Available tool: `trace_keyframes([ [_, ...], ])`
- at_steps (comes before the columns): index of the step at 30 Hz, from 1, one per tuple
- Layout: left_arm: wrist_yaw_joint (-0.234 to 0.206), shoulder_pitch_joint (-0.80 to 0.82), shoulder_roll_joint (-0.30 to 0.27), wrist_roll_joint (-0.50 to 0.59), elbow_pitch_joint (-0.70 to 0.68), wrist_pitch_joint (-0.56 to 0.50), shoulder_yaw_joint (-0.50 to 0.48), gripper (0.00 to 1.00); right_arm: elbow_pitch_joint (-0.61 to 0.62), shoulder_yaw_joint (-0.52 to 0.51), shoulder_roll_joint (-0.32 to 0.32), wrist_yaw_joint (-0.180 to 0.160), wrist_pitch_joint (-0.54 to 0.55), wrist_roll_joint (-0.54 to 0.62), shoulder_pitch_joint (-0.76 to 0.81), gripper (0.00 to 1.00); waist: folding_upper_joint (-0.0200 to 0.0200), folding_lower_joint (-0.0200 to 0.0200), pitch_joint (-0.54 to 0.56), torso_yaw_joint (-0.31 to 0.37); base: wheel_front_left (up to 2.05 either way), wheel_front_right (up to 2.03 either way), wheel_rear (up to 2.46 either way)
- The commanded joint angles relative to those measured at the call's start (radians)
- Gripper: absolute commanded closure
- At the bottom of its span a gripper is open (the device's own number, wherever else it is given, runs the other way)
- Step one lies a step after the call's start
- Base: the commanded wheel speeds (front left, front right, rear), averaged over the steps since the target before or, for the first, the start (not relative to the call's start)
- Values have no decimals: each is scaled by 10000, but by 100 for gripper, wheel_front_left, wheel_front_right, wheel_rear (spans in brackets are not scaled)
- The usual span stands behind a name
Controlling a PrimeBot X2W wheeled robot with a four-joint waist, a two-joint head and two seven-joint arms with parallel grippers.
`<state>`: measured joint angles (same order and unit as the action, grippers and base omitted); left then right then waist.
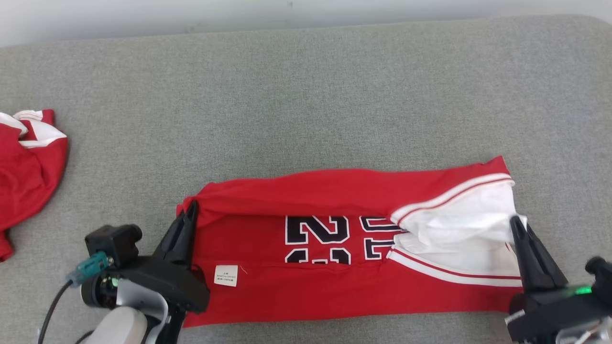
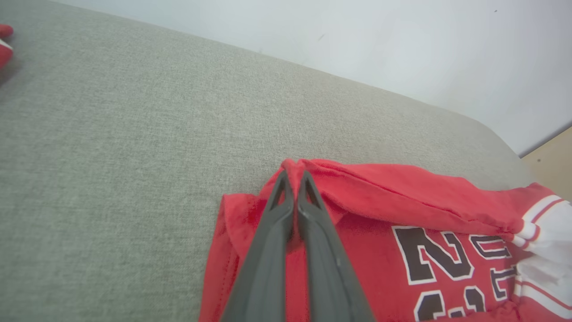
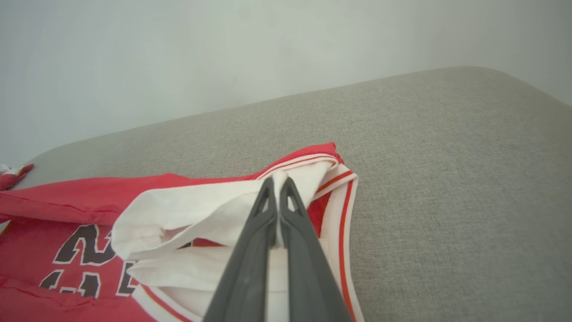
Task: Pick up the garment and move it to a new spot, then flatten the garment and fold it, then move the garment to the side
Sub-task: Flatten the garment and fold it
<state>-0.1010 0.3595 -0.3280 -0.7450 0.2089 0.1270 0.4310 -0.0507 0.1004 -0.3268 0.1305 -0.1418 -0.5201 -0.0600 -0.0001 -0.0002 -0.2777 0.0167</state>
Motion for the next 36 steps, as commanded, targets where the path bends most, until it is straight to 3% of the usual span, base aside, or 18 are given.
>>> trace_keyframes([
  [1,-2,-209,28,-53,46,117,-3,100,196,-213,128,2,158,107,317,100,1,2,47,-29,0,0,0],
  [8,109,-611,90,-180,358,540,-42,100,647,-732,486,2,789,175,1081,100,1,2,239,-17,0,0,0],
  [9,109,-654,103,-169,396,599,-24,50,646,-737,523,2,877,150,1135,100,1,2,269,-32,0,0,0],
  [10,136,-690,130,-159,429,628,1,0,648,-771,550,2,931,146,1190,78,1,2,302,-58,0,0,0],
  [11,164,-711,145,-125,438,701,23,0,677,-817,575,2,916,153,1222,8,1,2,331,-83,0,0,0],
  [12,184,-745,152,-82,445,745,37,0,668,-853,615,2,933,132,1248,0,1,2,352,-103,0,0,0],
  [20,125,-1043,332,318,135,1318,-424,0,704,-1067,539,2,1062,234,983,0,1,2,447,-181,0,0,0],
  [26,-92,-1381,643,1833,-788,1372,-1747,0,61,-1303,411,2,1561,693,394,0,1,2,395,-203,0,0,0],
  [36,500,-2188,1813,4355,-1786,1372,-3942,0,-1714,-1093,349,2,2311,979,-588,0,1,2,300,-425,0,0,0],
])
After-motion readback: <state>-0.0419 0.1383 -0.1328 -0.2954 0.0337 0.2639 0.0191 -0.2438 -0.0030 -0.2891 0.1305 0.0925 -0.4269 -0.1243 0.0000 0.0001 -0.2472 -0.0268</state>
